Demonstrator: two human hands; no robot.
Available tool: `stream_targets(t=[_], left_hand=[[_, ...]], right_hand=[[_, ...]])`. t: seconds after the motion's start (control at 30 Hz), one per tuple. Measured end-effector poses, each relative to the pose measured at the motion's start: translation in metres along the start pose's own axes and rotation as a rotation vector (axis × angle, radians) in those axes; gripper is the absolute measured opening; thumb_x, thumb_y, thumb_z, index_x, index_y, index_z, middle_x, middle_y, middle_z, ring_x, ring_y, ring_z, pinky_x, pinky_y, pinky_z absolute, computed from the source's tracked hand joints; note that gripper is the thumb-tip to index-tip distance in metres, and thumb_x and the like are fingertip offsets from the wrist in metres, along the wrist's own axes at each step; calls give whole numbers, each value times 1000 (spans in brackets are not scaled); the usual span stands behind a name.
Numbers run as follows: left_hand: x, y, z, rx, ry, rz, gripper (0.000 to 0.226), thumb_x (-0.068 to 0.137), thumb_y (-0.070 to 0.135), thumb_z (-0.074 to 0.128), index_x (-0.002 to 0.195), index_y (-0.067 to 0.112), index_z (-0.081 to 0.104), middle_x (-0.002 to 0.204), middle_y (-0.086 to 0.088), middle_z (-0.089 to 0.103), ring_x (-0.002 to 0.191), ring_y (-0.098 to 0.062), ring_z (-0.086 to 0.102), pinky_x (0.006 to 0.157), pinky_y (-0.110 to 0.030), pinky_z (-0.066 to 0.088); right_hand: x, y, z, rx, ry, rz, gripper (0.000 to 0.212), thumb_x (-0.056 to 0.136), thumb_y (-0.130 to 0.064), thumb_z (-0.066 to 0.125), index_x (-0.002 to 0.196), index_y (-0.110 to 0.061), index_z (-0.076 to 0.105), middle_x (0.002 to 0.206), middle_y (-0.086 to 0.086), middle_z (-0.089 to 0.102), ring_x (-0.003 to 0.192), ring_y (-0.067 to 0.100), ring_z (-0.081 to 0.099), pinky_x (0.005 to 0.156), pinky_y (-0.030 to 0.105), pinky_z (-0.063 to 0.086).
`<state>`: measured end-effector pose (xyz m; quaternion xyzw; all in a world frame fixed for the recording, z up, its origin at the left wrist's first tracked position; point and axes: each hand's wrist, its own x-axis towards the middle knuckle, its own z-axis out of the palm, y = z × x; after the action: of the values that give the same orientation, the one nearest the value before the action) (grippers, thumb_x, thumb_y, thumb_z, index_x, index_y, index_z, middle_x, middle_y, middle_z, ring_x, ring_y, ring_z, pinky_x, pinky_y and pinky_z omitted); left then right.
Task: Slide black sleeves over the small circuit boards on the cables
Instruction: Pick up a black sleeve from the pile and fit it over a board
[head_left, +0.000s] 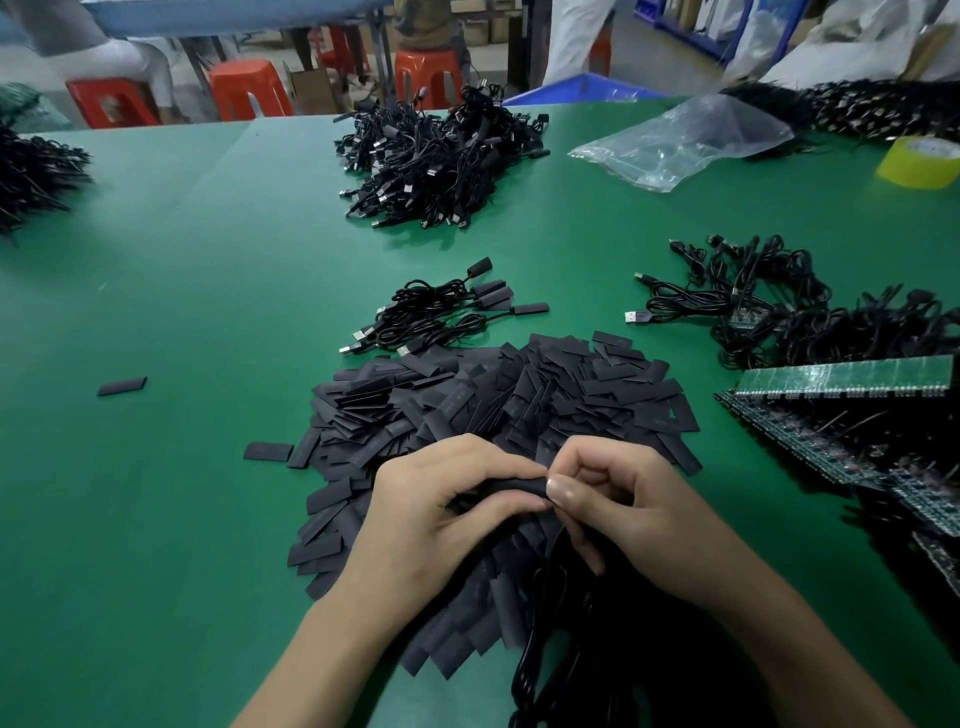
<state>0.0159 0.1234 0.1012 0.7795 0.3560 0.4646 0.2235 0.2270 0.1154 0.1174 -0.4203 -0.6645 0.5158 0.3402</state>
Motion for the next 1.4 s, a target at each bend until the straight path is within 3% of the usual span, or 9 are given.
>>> stream_targets(t=[0.2,0.37,0.7,0.83,0.97,1.07,1.27,1.4], left_hand=[[0,0,3,61,217,-97,32,80,29,84,109,18,78,94,11,72,86,-9,70,81,-21,53],[-4,3,11,27,344,-182,25,80,27,85,105,22,78,91,13,75,81,-8,73,77,-21,56],[-3,7,19,-34,273,-239,44,83,30,82,124,19,73,97,10,75,88,-10,74,85,-25,57],[-2,16,25,-33,187,-282,58,85,34,78,139,20,62,114,12,71,97,-12,70,92,-19,52],[1,28,30,126,14,-211,46,95,63,57,114,27,78,109,18,66,106,-6,60,93,-24,47],[3,36,43,220,-75,-109,46,92,65,58,102,26,80,105,15,67,98,-11,57,87,-31,47],[10,47,52,38,-55,-228,24,87,45,70,78,23,74,90,15,70,89,-9,63,85,-38,50],[13,57,49,-24,-92,-413,35,76,63,67,85,29,65,74,19,65,73,-2,61,79,-32,53]], right_hand=[[1,-2,0,75,89,-2,28,105,-13,56,80,-23,62,64,3,61,49,19,56,55,23,46],[2,-3,3,140,132,13,32,105,-13,55,75,-25,63,64,3,60,48,18,54,54,23,46],[3,1,6,179,196,26,27,105,-14,55,78,-15,61,62,4,60,47,18,55,55,26,47],[7,-5,3,469,322,89,23,98,-19,58,76,-17,65,63,6,55,44,16,49,48,21,44],[10,-7,-10,980,369,117,18,93,-24,56,90,-7,57,67,1,49,47,9,43,44,20,41],[13,-4,-10,1171,379,90,15,95,-26,54,92,-10,52,71,0,49,53,8,43,48,19,43],[16,-5,-4,1177,453,20,14,93,-24,56,90,-11,53,73,-1,52,56,8,49,52,20,48],[14,-8,1,1144,440,21,19,95,-28,56,82,-14,60,72,-1,53,58,9,53,52,24,52]])
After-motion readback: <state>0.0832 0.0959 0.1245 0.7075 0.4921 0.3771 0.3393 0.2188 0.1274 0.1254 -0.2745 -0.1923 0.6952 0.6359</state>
